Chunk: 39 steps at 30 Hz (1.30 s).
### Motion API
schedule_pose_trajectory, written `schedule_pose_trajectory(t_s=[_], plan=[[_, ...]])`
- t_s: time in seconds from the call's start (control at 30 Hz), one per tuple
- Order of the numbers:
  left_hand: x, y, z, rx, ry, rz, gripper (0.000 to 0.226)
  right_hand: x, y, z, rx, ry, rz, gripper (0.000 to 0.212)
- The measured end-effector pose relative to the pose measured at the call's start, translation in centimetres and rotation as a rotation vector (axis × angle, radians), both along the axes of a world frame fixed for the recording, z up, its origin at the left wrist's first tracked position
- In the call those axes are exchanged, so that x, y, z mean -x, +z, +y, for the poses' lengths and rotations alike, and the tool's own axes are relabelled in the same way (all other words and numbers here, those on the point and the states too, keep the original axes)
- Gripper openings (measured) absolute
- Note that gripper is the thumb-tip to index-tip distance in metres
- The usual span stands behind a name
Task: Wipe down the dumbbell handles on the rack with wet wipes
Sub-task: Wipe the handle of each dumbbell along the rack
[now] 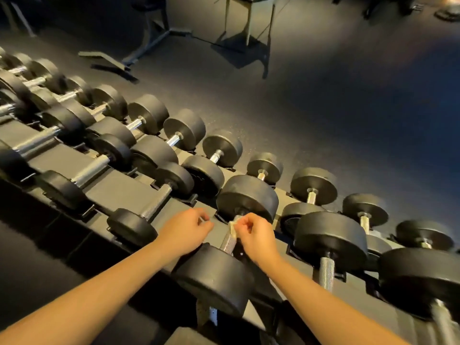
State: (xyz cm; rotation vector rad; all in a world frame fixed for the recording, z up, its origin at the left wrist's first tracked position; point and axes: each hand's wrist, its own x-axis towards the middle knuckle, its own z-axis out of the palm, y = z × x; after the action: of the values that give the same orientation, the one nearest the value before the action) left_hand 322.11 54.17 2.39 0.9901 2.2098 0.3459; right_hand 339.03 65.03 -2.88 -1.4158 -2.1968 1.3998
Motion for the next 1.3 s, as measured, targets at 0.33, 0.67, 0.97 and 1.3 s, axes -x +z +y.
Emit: schedule_pose_trajectory(t_s=[0.33,0.67,0.97,1.3], plan=[[2.4,-2.2,6.1,-0.436,-0.270,0.065,0.067,2.8,-1.9,0.0,0.606,-0.898,0.274,0.013],[3.6,-4.2,7.1,-0.418,-0.350,-0.025,0.063,3.4,-2.9,0.9,0.870,-0.969,0.233,0.015],[2.2,-3.5,5.6,-0.474,-0.213,-0.085,0.052,3.1,0.3,-1.0,-0.031,-0.536,-0.106,0.020],[-0.6,-4.4,5.1,-0.342,-0.114,-0.371,0.017,1.4,3.7,-1.4,-0.221,0.109,-0.259,0.027]])
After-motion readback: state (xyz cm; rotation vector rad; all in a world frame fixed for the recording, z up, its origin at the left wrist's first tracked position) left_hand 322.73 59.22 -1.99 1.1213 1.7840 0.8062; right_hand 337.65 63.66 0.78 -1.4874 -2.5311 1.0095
